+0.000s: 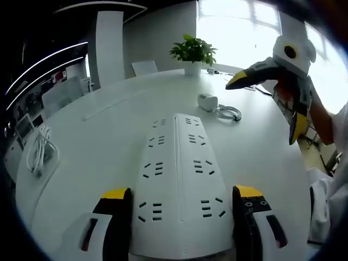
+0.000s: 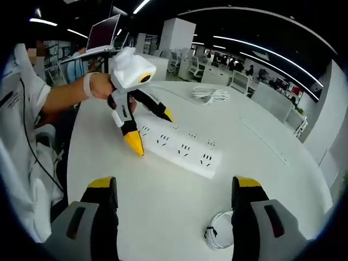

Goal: Straighten the power strip on the desk, plug the charger into it

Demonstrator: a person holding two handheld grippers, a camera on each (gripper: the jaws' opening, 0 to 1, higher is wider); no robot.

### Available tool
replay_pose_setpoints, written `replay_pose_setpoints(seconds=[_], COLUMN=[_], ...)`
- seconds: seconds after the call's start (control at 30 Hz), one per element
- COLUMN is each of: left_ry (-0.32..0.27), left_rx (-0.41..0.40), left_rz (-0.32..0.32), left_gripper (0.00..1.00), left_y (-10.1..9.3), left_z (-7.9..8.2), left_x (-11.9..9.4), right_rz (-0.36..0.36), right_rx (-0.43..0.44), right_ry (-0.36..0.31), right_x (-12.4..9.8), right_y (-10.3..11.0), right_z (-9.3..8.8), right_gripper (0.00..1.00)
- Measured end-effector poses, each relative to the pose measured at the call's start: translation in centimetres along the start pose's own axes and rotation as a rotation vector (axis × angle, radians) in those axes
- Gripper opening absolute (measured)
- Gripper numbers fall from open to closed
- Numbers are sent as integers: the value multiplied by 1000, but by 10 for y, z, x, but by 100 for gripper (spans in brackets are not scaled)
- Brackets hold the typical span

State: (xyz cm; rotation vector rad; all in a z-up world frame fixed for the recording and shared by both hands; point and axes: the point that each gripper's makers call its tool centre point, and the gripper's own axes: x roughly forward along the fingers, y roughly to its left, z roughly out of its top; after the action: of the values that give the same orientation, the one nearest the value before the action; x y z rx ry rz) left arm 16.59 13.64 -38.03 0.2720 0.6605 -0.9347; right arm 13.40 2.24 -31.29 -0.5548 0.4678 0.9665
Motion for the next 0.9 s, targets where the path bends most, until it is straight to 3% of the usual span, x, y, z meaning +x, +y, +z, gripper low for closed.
replay_pose_setpoints(seconds=[0.17,0.47,0.63,0.9], left_ry=[-1,-9,-11,-12], left_rx=[1,1,3,5], left_rz=[1,-3,-7,-11], left_gripper=[77,77,77,77], left_y=[0,0,1,1], left_z=[0,-1,-1,-1], left_x=[0,0,-1,-1], right_rz=[5,20,29,102], right_rx=[-33,-129,-138,-193], right_ry=[20,-2,16,-38], right_x=[8,21,29,38], right_y=[-9,-15,-22,-19], right_z=[2,12,8,18], right_gripper=[85,85,84,78])
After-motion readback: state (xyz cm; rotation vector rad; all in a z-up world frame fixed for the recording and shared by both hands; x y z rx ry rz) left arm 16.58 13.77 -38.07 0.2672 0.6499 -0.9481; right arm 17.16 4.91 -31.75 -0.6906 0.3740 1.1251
